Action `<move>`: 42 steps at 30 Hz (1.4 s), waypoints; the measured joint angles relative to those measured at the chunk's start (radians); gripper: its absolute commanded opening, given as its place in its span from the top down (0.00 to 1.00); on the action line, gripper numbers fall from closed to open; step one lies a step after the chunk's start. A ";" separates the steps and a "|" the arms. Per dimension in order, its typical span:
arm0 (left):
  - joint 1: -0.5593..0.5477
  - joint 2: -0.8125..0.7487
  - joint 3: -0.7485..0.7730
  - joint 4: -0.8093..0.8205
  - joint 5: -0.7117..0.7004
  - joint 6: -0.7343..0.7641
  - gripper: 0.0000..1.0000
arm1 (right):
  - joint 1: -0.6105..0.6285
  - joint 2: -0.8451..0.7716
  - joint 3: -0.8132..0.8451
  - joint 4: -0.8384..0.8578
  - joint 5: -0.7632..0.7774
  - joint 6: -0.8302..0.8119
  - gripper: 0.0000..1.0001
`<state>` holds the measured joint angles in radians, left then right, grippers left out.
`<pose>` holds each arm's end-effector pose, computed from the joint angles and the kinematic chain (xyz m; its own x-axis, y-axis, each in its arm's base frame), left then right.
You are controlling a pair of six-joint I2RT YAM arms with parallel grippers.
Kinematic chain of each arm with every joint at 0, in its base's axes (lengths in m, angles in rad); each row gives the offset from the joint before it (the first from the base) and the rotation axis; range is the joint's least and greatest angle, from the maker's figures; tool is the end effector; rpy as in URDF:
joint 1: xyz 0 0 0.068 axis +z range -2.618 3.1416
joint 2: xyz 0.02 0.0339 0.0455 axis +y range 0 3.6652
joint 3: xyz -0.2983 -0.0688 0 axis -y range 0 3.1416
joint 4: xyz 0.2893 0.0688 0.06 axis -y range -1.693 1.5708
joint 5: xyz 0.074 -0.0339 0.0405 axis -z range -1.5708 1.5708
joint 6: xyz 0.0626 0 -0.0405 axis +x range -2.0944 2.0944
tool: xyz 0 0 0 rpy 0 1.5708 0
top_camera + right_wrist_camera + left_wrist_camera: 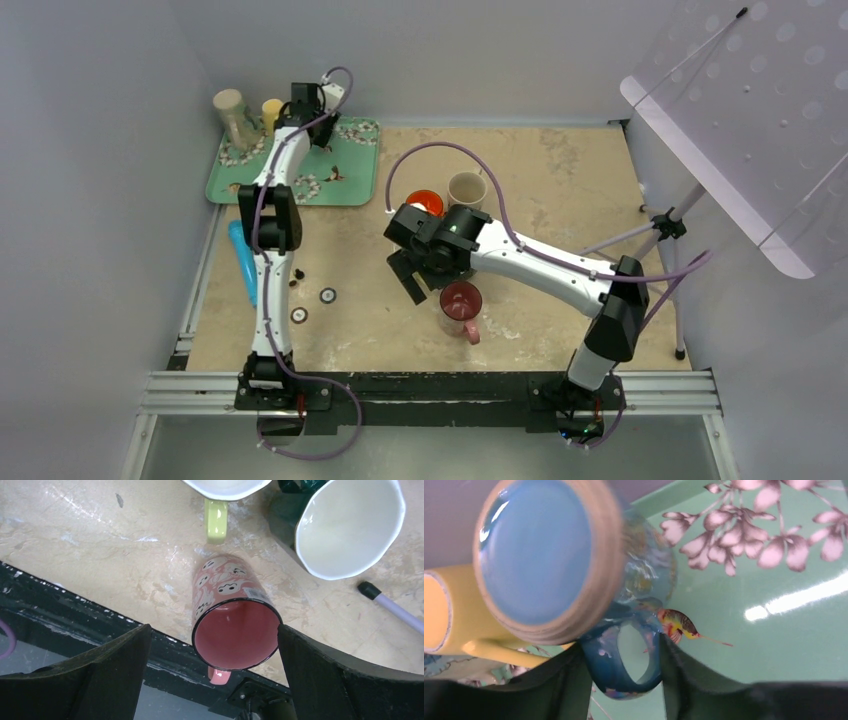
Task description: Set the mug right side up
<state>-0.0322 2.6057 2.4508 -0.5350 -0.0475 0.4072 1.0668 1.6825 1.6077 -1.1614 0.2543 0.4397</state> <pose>0.6766 -0.0188 0.1936 -0.5859 0.4147 -0.6963 0.2479 0.9097 0.3332 0.2023 0.3343 0.3210 -0.7565 -0.5187 -0.3983 -0.5366 0.8405 -0.0752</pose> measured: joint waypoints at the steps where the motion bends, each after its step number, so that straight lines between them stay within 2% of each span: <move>1: 0.000 0.006 0.006 0.003 -0.008 0.008 0.71 | 0.000 0.012 0.015 -0.008 0.006 -0.005 0.02; 2: 0.000 0.009 0.013 0.004 -0.016 0.004 0.83 | 0.000 0.023 0.028 -0.016 0.014 -0.008 0.02; 3: 0.003 0.010 0.019 0.016 -0.030 0.008 1.00 | 0.000 0.036 0.041 -0.024 0.021 -0.013 0.01; 7: 0.003 0.005 0.008 0.054 -0.008 0.023 1.00 | 0.000 0.061 0.059 -0.047 0.040 -0.022 0.01; 12: 0.006 -0.058 -0.093 0.069 0.025 -0.012 1.00 | 0.000 0.059 0.079 -0.058 0.050 -0.023 0.01; 18: 0.035 -0.221 -0.229 -0.130 0.187 -0.156 1.00 | -0.025 0.010 0.092 0.033 0.006 -0.024 0.02; 22: 0.063 -0.388 -0.330 -0.237 0.307 -0.267 1.00 | -0.117 -0.128 0.001 0.277 -0.123 -0.016 0.02; 25: 0.079 -0.548 -0.408 -0.281 0.409 -0.368 1.00 | -0.208 -0.240 -0.113 0.515 -0.226 0.019 0.02; 28: 0.080 -0.693 -0.433 -0.319 0.530 -0.470 1.00 | -0.277 -0.282 -0.200 0.775 -0.310 0.079 0.02; 33: 0.069 -0.875 -0.446 -0.336 0.709 -0.614 1.00 | -0.354 -0.183 -0.227 1.156 -0.443 0.213 0.02; 38: 0.057 -0.974 -0.448 -0.389 0.837 -0.704 1.00 | -0.395 -0.029 -0.120 1.331 -0.512 0.283 0.02; 42: 0.048 -1.007 -0.488 -0.416 0.907 -0.768 1.00 | -0.397 0.032 -0.053 1.472 -0.561 0.356 0.04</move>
<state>0.0162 1.5982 1.9625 -0.9512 0.8597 -0.3611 0.6693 1.7149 1.5547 0.3103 -0.3065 0.7956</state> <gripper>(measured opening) 0.272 0.985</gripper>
